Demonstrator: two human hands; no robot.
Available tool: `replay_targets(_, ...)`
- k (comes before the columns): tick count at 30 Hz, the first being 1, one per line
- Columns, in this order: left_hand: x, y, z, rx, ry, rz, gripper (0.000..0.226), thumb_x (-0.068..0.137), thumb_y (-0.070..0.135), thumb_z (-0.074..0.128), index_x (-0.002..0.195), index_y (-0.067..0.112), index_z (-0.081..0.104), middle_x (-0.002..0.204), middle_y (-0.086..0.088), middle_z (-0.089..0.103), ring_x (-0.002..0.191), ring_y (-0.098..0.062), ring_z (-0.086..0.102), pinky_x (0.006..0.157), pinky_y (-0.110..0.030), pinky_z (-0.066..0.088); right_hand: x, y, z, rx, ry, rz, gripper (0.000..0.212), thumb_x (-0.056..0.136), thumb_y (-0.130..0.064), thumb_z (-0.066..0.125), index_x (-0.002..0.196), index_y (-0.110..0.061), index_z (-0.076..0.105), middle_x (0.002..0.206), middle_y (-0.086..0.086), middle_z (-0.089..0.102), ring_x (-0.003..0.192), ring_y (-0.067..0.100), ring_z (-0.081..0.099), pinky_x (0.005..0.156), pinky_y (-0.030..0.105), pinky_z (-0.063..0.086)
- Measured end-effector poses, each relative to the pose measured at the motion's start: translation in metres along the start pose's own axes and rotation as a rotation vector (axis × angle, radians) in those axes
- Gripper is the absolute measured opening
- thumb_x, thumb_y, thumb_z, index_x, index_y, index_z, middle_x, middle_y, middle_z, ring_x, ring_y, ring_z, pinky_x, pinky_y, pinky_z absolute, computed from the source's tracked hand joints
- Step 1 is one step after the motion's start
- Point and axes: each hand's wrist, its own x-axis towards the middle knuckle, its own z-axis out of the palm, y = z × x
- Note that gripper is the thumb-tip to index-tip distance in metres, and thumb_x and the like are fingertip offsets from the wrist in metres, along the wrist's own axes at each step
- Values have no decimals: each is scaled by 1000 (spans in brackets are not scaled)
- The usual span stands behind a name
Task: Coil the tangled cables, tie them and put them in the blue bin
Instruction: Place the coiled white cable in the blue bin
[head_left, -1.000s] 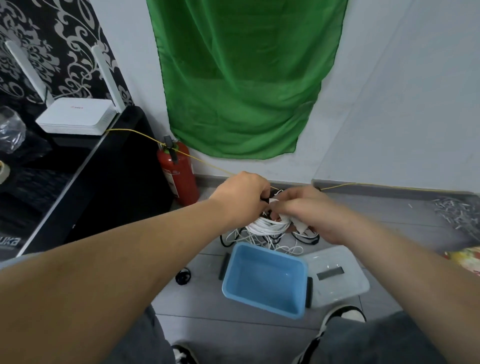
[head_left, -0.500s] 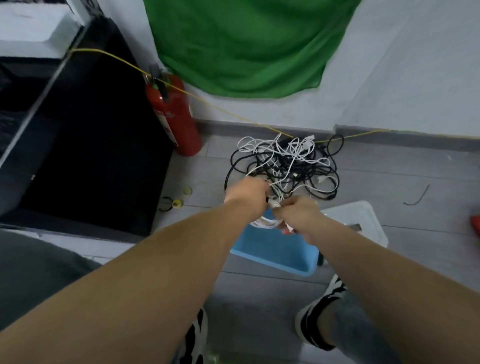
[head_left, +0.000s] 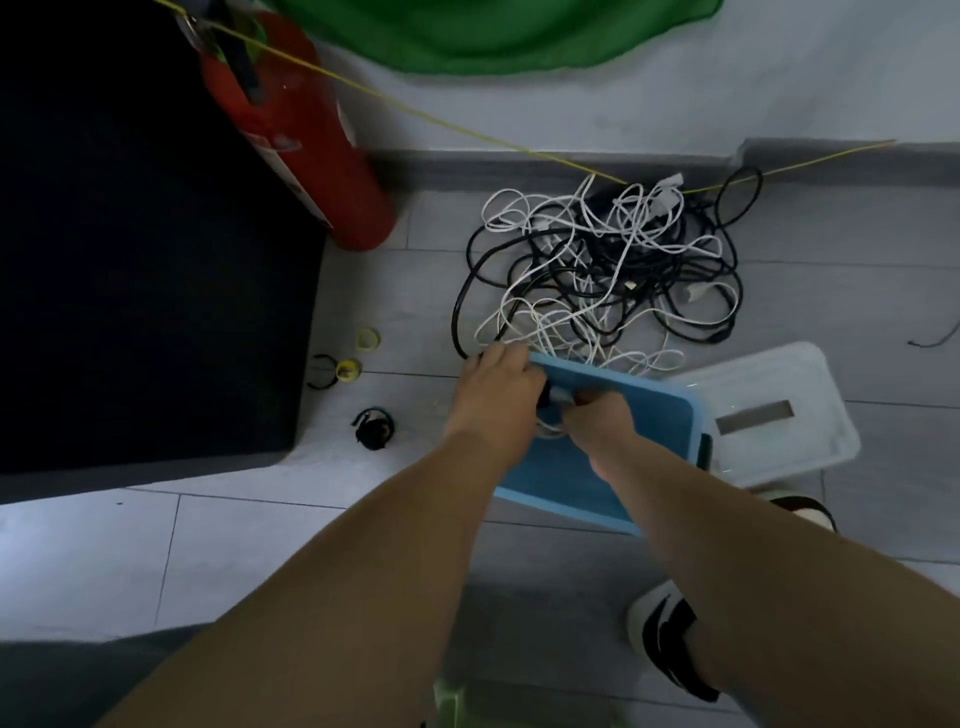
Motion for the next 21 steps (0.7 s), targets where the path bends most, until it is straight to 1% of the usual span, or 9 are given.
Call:
replay_targets(3,-2,-9,3,-48,11,-9,30,86,6,66,115,15,66,125,-3,48,120,-25,44,97,-37,46,5,-2,5,107,2,34,31,98,-19,65,123,0,65,109,14,68,91,28,61,72,35,47)
replay_targets(5,-1,-12,0,-88,17,-19,27,87,4,64,112,14,67,121,-3,49,114,-24,46,94,-38,49,1,-8,6,79,6,36,37,98,-23,63,128,-2,62,109,11,64,98,30,60,81,39,49)
replay_targets(7,0,-12,-7,-103,20,-10,26,88,2,62,111,13,66,119,-3,49,111,-23,47,91,-38,49,-4,-17,2,-14,8,48,36,95,-26,60,123,-3,64,103,11,67,96,31,63,77,40,50)
replay_targets(9,1,-9,-10,-129,33,-5,25,88,1,60,110,11,66,118,-5,50,111,-25,48,88,-37,49,-11,-31,-8,-98,-36,61,30,92,-25,61,112,-3,67,91,11,67,83,27,61,66,35,45)
replay_targets(11,2,-5,-13,-158,64,-11,20,89,2,61,106,9,67,117,-6,51,110,-26,50,85,-38,47,-19,-46,-21,-192,-93,59,25,89,-25,65,104,-5,69,82,10,67,73,25,61,61,31,46)
replay_targets(13,2,-1,-16,-179,97,-8,18,89,8,64,107,9,68,117,-6,53,110,-26,51,84,-39,48,-30,-60,-38,-290,-154,41,25,88,-28,63,99,-6,68,81,9,71,73,27,68,67,33,54)
replay_targets(15,3,0,-20,-185,96,-6,23,87,10,66,110,9,68,121,-5,52,113,-26,51,87,-39,50,-40,-72,-53,-361,-234,32,26,95,-29,57,105,-7,67,92,11,76,86,29,74,80,39,60)
replay_targets(17,6,1,-26,-185,117,-10,29,83,8,66,112,10,68,126,-4,51,116,-27,50,92,-40,49,-45,-83,-69,-364,-286,6,26,101,-30,53,110,-8,63,97,13,76,91,30,75,83,40,60)
replay_targets(21,15,1,-37,-236,137,-44,42,84,2,59,125,13,63,138,-3,48,124,-27,46,100,-41,48,-32,-103,-97,-313,-140,-93,30,102,-29,54,109,-2,64,94,14,77,81,29,76,71,36,59)
